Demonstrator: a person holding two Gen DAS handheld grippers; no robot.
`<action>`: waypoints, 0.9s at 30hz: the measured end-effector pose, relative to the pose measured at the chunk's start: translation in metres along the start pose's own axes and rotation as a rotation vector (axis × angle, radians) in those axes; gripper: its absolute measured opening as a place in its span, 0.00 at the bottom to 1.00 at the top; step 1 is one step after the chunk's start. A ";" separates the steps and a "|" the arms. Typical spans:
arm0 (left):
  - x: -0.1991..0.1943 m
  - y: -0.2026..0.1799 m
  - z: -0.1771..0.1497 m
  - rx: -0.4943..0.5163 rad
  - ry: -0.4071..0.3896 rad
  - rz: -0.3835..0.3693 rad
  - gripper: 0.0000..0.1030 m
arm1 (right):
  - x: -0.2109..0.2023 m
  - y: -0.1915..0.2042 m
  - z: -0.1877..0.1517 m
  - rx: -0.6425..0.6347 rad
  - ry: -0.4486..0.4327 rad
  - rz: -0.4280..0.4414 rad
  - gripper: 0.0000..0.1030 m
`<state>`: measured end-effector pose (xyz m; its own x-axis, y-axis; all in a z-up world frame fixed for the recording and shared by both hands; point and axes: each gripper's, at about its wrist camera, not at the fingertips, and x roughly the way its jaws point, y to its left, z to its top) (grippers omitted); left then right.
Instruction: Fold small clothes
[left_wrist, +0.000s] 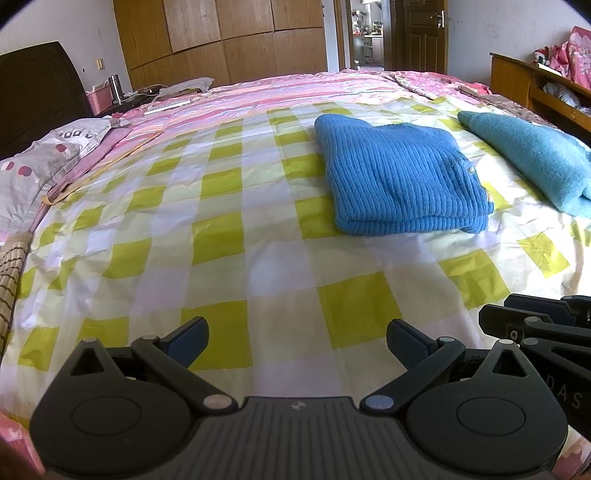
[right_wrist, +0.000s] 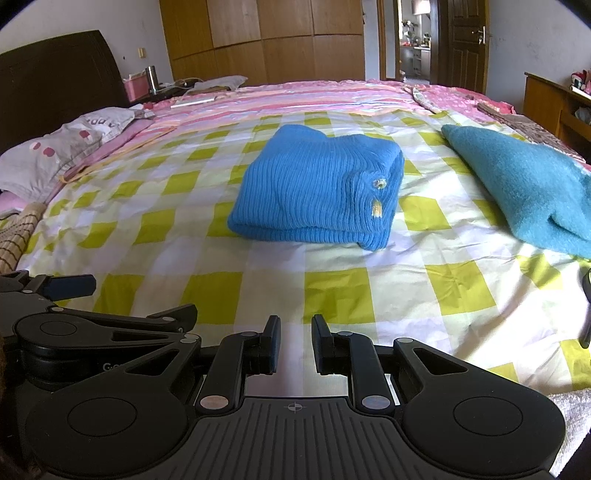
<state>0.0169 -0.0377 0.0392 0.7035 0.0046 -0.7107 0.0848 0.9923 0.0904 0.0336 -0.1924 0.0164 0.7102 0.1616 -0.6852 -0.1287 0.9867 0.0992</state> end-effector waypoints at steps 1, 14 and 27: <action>0.000 0.000 0.000 0.000 0.000 0.000 1.00 | 0.000 0.000 0.000 0.000 0.001 0.000 0.18; -0.001 0.001 -0.002 -0.004 0.000 0.000 1.00 | 0.000 0.000 0.000 -0.001 0.000 -0.001 0.18; -0.001 0.001 -0.003 -0.004 0.003 0.000 1.00 | 0.000 0.001 0.000 0.000 0.002 0.000 0.18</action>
<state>0.0144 -0.0368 0.0379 0.7013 0.0049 -0.7128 0.0821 0.9928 0.0876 0.0333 -0.1919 0.0161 0.7086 0.1618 -0.6868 -0.1286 0.9867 0.0998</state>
